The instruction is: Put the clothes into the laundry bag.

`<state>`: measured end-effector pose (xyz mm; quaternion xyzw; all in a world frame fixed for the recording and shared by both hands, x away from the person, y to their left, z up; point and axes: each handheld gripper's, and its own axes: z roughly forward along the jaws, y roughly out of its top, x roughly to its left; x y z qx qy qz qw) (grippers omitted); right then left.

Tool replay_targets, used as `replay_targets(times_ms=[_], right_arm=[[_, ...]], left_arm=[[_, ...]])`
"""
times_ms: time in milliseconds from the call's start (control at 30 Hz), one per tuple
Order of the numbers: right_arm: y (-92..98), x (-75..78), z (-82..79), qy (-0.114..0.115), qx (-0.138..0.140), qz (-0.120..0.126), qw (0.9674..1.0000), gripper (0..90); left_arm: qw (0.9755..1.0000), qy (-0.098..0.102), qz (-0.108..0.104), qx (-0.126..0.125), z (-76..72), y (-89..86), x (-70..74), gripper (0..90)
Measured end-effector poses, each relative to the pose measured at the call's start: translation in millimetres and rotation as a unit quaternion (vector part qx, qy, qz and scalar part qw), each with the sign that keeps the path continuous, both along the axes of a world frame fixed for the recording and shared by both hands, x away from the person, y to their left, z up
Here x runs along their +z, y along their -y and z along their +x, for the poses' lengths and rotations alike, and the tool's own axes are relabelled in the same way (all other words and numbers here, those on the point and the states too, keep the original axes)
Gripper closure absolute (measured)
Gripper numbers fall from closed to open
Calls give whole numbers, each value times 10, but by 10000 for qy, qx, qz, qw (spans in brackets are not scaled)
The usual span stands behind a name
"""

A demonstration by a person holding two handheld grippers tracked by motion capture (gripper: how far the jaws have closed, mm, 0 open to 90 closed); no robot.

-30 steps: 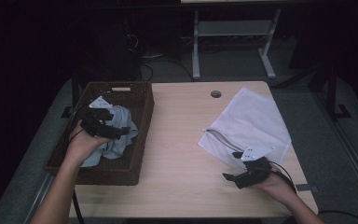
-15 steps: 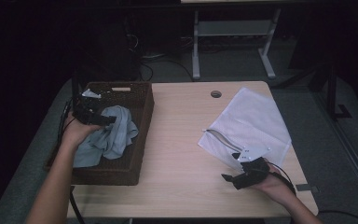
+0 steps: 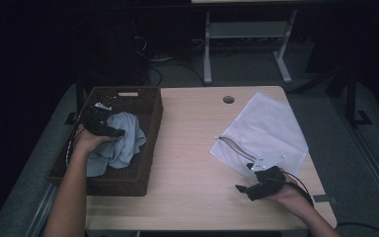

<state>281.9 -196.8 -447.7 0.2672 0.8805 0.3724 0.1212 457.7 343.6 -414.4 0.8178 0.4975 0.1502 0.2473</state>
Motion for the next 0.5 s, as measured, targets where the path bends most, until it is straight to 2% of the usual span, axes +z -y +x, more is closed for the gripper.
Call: replay_targets(times_ms=[33,133,267,433,500], right_arm=[[-1,-1,-1,-7,6,-5,10000,146],[-3,-3,-3,-15,25,-18,10000,146],[-8,-7,-10,-27,50,-45,10000,146],[-9,-11,-16,-36,46,-63,10000,146],[-11,-12,-13,-35,45,-62,10000,148]], left_arm=[[9999,-152,18,40,13,-23,-70,95],[9997,-236,46,8,20,-8,-130,95],[9995,-279,108,-30,26,24,-218,93],[9995,-295,131,-59,27,30,-243,99],[9994,-299,146,-74,27,31,-242,128]])
